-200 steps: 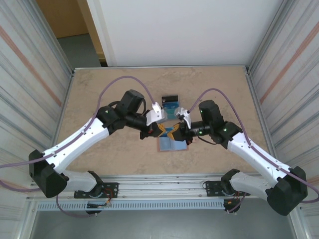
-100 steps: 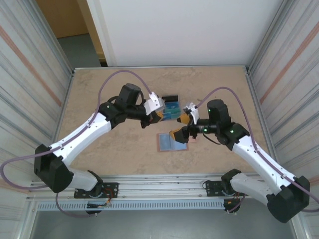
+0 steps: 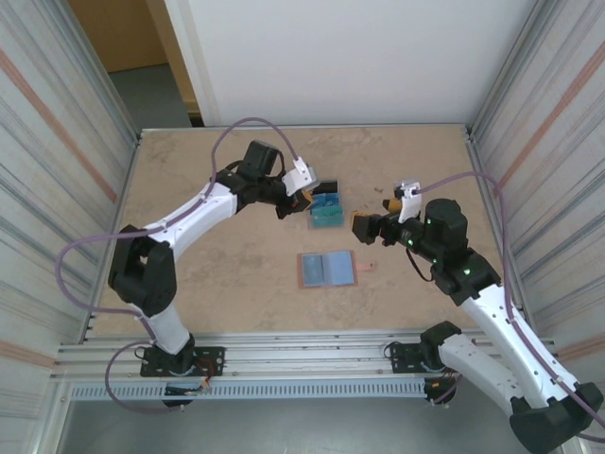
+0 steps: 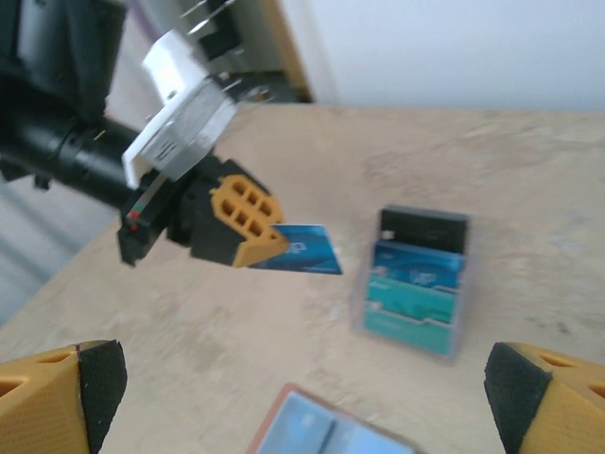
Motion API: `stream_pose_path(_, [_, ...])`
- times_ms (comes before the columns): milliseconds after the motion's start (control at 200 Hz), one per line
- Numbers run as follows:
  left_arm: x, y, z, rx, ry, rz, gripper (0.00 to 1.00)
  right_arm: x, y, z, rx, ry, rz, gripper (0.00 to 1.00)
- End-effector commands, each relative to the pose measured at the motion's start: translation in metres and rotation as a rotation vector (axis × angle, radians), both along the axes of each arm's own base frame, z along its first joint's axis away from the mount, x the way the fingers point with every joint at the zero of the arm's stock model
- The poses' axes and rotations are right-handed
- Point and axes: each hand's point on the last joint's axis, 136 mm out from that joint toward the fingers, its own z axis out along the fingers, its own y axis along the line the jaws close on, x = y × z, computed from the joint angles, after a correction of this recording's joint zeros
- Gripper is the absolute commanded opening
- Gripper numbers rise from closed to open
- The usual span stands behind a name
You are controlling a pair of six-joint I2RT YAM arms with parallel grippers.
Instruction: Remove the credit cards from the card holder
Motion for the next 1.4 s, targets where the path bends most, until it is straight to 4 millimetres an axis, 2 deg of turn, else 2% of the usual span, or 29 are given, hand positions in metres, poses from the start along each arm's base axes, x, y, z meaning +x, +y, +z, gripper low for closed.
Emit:
stream_pose_path(0, [0.015,-0.015,0.016,-0.046,-0.084,-0.067,0.00,0.011,-0.024,0.014,0.026,-0.011,-0.155,0.99])
stream_pose_path(246, [0.043,-0.032,-0.007,-0.015,-0.085,-0.105,0.00,0.015,-0.044,0.016,0.017,0.009,-0.279,0.99])
stream_pose_path(611, [0.058,-0.051,-0.026,-0.031,-0.081,-0.174,0.00,0.012,-0.058,0.007,-0.018,0.044,-0.344,0.99])
stream_pose_path(666, [0.060,-0.051,-0.023,-0.031,-0.092,-0.175,0.00,0.013,-0.062,0.007,-0.029,0.051,-0.367,0.99])
stream_pose_path(677, [0.061,-0.051,-0.034,-0.021,-0.076,-0.175,0.00,0.013,-0.063,0.007,-0.030,0.052,-0.371,0.99])
stream_pose_path(692, [0.062,-0.052,-0.038,-0.015,-0.071,-0.175,0.00,0.013,-0.064,0.006,-0.032,0.054,-0.376,0.99])
stream_pose_path(912, [0.069,-0.052,-0.056,0.018,-0.045,-0.173,0.00,0.011,-0.068,0.003,-0.042,0.060,-0.392,0.99])
stream_pose_path(1393, [0.083,-0.048,-0.073,0.052,-0.018,-0.153,0.00,0.008,-0.070,-0.004,-0.037,0.077,-0.398,0.99])
